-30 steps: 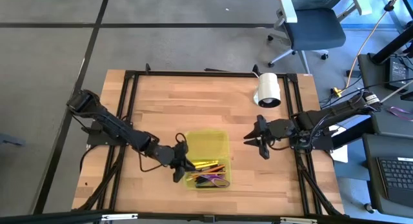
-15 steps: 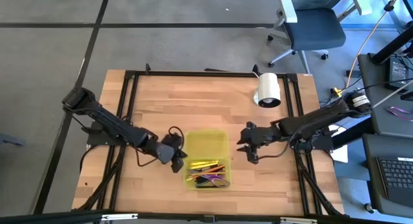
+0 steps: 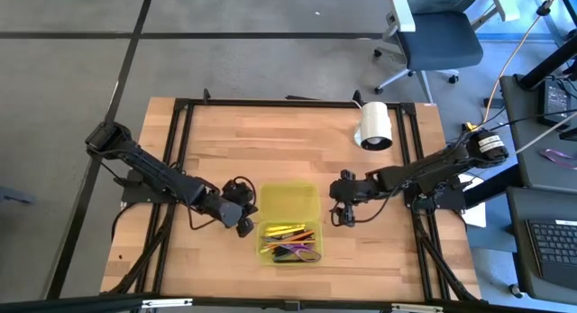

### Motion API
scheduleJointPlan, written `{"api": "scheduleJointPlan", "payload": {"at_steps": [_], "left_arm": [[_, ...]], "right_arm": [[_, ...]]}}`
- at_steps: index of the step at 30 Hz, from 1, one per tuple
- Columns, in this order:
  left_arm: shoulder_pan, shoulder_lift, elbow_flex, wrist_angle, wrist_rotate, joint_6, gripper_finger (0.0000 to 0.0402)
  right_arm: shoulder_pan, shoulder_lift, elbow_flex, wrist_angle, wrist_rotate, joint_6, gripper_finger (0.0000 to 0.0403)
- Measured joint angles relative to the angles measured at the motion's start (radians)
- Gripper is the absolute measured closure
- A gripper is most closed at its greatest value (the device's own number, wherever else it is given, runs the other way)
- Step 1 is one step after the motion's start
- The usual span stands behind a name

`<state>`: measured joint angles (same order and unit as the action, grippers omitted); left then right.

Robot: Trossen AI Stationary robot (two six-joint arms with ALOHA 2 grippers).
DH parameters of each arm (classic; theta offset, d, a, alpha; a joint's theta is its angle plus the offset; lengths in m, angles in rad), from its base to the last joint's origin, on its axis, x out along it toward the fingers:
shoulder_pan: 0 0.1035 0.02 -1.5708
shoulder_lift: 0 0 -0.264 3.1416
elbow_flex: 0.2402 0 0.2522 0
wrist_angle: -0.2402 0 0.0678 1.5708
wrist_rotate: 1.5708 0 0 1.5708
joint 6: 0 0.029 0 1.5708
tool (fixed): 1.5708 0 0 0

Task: Pick & place school supplies into a supply box
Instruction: Close the yellow supply box

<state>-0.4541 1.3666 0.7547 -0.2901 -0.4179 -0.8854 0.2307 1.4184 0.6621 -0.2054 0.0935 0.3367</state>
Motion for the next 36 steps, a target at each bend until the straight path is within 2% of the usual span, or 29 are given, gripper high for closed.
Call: {"api": "scheduleJointPlan", "payload": {"at_steps": [6, 17, 26, 30, 36], "left_arm": [[0.000, 0.000, 0.000, 0.000, -0.026, 0.007, 0.0349], [0.007, 0.000, 0.000, 0.017, 0.032, 0.062, 0.0216], [0.045, 0.000, 0.000, 0.017, 0.201, 0.132, 0.0107], [0.045, 0.000, 0.000, 0.017, 0.189, 0.175, 0.0086], [0.044, 0.014, 0.000, 0.015, 0.201, 0.192, 0.0086]], "right_arm": [[0.000, 0.006, 0.000, 0.001, 0.000, 0.026, 0.0115], [0.000, 0.006, 0.000, 0.000, 0.000, 0.024, 0.0115], [0.000, 0.007, 0.000, 0.022, 0.001, 0.024, 0.0115], [0.000, 0.007, 0.000, 0.023, 0.002, 0.025, 0.0115], [0.000, 0.007, 0.000, 0.023, 0.039, 0.026, 0.0115]]}}
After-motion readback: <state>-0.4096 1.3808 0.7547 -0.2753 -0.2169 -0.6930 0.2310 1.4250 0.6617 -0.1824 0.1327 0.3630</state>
